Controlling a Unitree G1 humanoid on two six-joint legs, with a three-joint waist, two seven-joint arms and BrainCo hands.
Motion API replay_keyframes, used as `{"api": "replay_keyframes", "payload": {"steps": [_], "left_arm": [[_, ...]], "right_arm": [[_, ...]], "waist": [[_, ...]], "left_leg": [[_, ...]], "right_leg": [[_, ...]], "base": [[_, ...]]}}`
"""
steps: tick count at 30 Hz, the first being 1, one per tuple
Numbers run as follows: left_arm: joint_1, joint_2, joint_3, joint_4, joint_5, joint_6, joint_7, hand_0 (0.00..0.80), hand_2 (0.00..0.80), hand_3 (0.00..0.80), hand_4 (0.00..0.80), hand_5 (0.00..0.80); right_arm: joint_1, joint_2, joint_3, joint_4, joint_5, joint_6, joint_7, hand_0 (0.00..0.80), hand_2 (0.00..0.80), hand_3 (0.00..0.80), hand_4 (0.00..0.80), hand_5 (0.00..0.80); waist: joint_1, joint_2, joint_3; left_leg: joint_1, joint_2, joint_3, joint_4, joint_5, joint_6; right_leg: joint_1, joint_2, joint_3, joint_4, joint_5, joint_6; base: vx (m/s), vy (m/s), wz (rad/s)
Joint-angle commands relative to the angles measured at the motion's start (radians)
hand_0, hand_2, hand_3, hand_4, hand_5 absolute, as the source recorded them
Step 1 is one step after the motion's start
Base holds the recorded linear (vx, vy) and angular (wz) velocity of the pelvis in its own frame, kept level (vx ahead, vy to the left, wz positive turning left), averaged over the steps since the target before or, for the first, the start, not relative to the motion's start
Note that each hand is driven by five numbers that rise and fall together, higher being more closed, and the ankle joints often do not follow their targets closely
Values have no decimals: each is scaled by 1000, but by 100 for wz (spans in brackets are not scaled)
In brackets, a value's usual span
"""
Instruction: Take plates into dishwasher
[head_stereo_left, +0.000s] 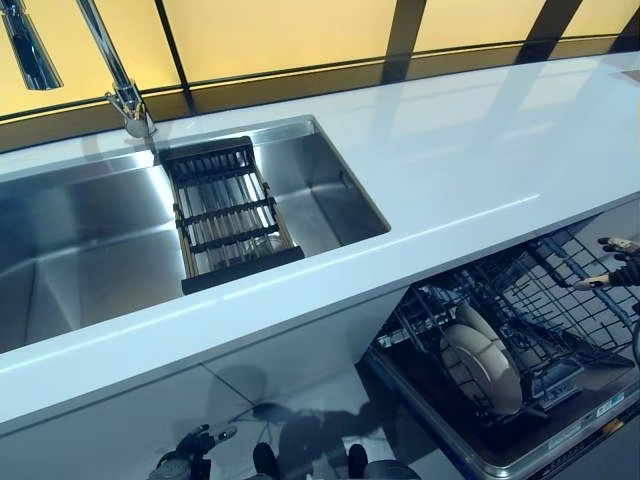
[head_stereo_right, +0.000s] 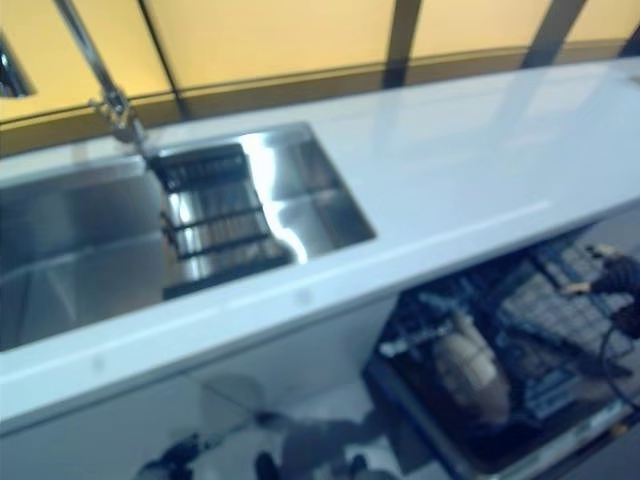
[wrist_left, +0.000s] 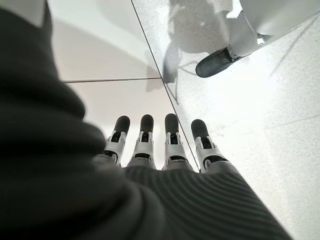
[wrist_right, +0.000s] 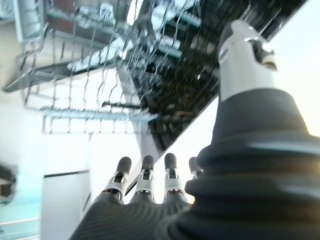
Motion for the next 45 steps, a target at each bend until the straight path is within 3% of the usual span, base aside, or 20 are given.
{"api": "replay_keyframes", "payload": {"steps": [1,9,12,14,15,16,18,20,23,25,26,27,28,30,33,35,41,45], "left_arm": [[-21,28,43,67,16,-11,18,0,0,0,0,0],[16,44,95,96,22,12,73,0,0,0,0,0],[30,65,108,131,53,30,110,0,0,0,0,0],[30,82,107,144,28,29,144,0,0,0,0,0],[21,84,111,148,16,22,139,0,0,0,0,0],[6,85,110,148,13,16,135,0,0,0,0,0],[-58,75,96,147,18,36,118,0,0,0,0,0],[-77,53,81,151,-11,30,118,0,0,0,0,0],[-93,29,81,136,-44,23,102,0,0,0,0,0],[-101,16,64,118,-36,34,96,0,0,0,0,0],[-111,15,50,115,-25,40,93,0,0,0,0,0],[-115,16,47,115,-19,41,93,0,0,0,0,0],[-129,29,37,127,2,42,94,0,0,0,0,0],[-128,47,40,148,15,52,99,0,0,0,0,0],[-95,69,68,176,3,60,113,0,0,0,0,0],[-82,70,80,186,-15,62,118,0,0,0,0,0],[-93,51,101,179,-92,42,137,0,0,0,0,0],[-102,36,82,148,-65,2,126,0,0,0,0,0]], "right_arm": [[-1,-48,-59,28,36,27,2,0,0,0,0,0],[127,-30,-181,104,74,45,-22,0,0,0,0,0],[181,-14,-230,240,94,4,-74,0,0,0,0,0],[203,-7,-281,371,116,-41,-100,0,0,0,0,0],[187,-15,-281,409,158,-38,-104,0,0,0,0,0],[163,-15,-280,436,156,-27,-117,0,0,0,0,0],[143,-4,-276,496,148,-49,-124,0,0,0,0,0],[163,17,-278,472,157,-59,-125,0,0,0,0,0],[227,36,-318,424,136,-51,-106,0,0,0,0,0],[251,52,-324,429,139,-57,-127,0,0,0,0,0],[247,67,-316,438,163,-58,-149,0,0,0,0,0],[244,71,-311,439,169,-56,-156,0,0,0,0,0],[220,103,-286,432,167,-42,-179,0,0,0,0,0],[198,111,-257,434,174,-34,-162,0,0,0,0,0],[181,87,-245,442,174,-34,-125,0,0,0,0,0],[170,78,-243,455,158,-38,-124,0,0,0,0,0],[127,62,-233,491,177,-27,-154,0,0,0,0,0],[108,80,-223,522,209,2,-181,0,0,0,0,0]], "waist": [[21,-57,-59],[36,-67,-47],[62,-62,-24],[95,-69,-13],[101,-71,-1],[101,-72,10],[81,-85,20],[57,-91,15],[17,-75,-7],[8,-57,8],[3,-60,21],[1,-61,25],[5,-58,47],[10,-61,53],[12,-58,29],[13,-50,5],[17,-43,-45],[24,-60,-39]], "left_leg": [[95,-10,5,-1,-127,5],[121,0,-14,7,-130,17],[93,11,-70,-1,-104,9],[29,20,-144,-1,-47,-33],[27,18,-159,-1,-41,-34],[28,19,-146,11,-45,-29],[24,30,-77,132,-113,-23],[58,20,-96,226,-163,-17],[112,-13,-187,338,-190,-11],[133,-18,-196,283,-246,3],[147,-19,-171,240,-284,17],[152,-18,-162,229,-293,20],[164,-17,-154,164,-295,28],[177,-27,-168,131,-298,28],[202,-29,-162,128,-317,31],[203,-26,-153,134,-294,26],[199,-52,-177,182,-273,19],[187,-84,-171,228,-345,47]], "right_leg": [[-86,-5,10,-3,97,71],[-62,5,12,17,72,50],[-64,28,-13,69,38,34],[-53,46,-35,23,55,27],[-61,49,-24,17,63,25],[-74,41,-30,19,67,22],[-99,13,-62,19,77,14],[-118,1,-72,27,88,1],[-193,14,-46,69,92,-20],[-254,21,-32,139,93,-10],[-291,3,-47,175,101,6],[-301,-2,-52,185,102,11],[-341,-12,-84,219,111,35],[-351,-19,-98,195,140,52],[-326,-11,-93,139,156,48],[-299,-2,-86,112,142,33],[-267,2,-55,97,124,17],[-280,-25,-35,76,186,56]], "base": [[31,-33,-4],[36,-95,-2],[20,-229,5],[-126,-246,24],[-248,-142,15],[-297,-87,-1],[-344,-37,2],[-224,62,11],[-200,115,-17],[-259,88,3],[-281,66,44],[-373,51,57],[-334,33,50],[-254,33,28],[-113,63,20],[-134,109,5],[-221,132,2],[-284,142,0]]}}
